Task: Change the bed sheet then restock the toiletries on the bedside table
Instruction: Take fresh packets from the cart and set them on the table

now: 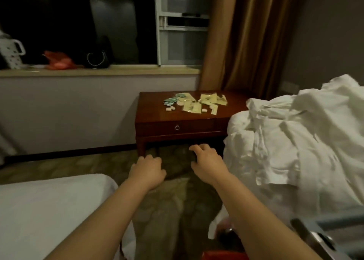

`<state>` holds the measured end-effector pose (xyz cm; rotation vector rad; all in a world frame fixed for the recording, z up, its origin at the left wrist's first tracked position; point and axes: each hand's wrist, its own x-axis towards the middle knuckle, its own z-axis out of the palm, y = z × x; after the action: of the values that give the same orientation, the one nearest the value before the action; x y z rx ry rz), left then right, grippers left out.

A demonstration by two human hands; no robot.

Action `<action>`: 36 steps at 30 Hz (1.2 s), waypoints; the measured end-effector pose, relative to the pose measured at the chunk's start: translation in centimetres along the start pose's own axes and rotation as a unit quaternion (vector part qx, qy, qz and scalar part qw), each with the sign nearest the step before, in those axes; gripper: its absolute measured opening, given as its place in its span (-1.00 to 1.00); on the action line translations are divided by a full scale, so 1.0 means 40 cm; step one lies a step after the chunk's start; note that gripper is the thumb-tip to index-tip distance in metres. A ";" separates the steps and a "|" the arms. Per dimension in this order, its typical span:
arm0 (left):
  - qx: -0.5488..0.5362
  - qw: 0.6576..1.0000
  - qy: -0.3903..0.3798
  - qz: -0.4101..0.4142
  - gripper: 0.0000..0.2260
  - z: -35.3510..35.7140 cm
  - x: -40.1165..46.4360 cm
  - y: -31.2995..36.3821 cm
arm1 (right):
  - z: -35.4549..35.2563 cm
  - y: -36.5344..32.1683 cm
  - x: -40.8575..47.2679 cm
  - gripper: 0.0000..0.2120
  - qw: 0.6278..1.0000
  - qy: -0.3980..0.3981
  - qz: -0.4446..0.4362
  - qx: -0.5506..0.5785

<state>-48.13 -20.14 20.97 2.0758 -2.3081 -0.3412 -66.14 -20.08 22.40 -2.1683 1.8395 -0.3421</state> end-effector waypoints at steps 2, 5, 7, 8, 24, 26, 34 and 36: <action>-0.015 1.000 0.019 0.006 -0.61 -0.015 0.102 0.011 | 0.035 0.040 0.065 -0.52 1.000 -0.016 0.024 -0.002; -0.029 0.999 0.033 0.030 -0.55 -0.034 0.275 0.047 | 0.056 0.122 0.182 -0.52 0.998 -0.027 0.063 0.001; -0.030 0.998 0.034 0.039 -0.53 -0.048 0.405 0.067 | 0.050 0.175 0.286 -0.52 0.996 -0.033 0.084 -0.002; -0.033 0.998 0.028 0.040 -0.53 -0.052 0.468 0.076 | 0.040 0.198 0.345 -0.52 0.995 -0.034 0.090 -0.006; -0.013 0.996 -0.019 0.085 -0.59 -0.089 1.414 0.103 | -0.040 0.400 1.269 -0.56 0.991 0.021 0.121 -0.053; -0.004 0.994 -0.007 0.106 -0.57 -0.115 1.532 0.137 | -0.016 0.456 1.319 -0.55 0.987 -0.007 0.151 -0.052; 0.003 0.987 -0.053 0.155 -0.56 -0.060 1.887 0.327 | -0.053 0.697 1.600 -0.55 0.979 -0.021 0.202 -0.034; -0.009 0.987 -0.083 0.136 -0.54 -0.012 1.964 0.368 | -0.068 0.762 1.698 -0.55 0.981 -0.002 0.191 -0.028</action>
<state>-71.64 -96.20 13.67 1.7517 -2.6270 -0.5405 -84.10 -91.91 14.12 -1.7876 2.2277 -0.2020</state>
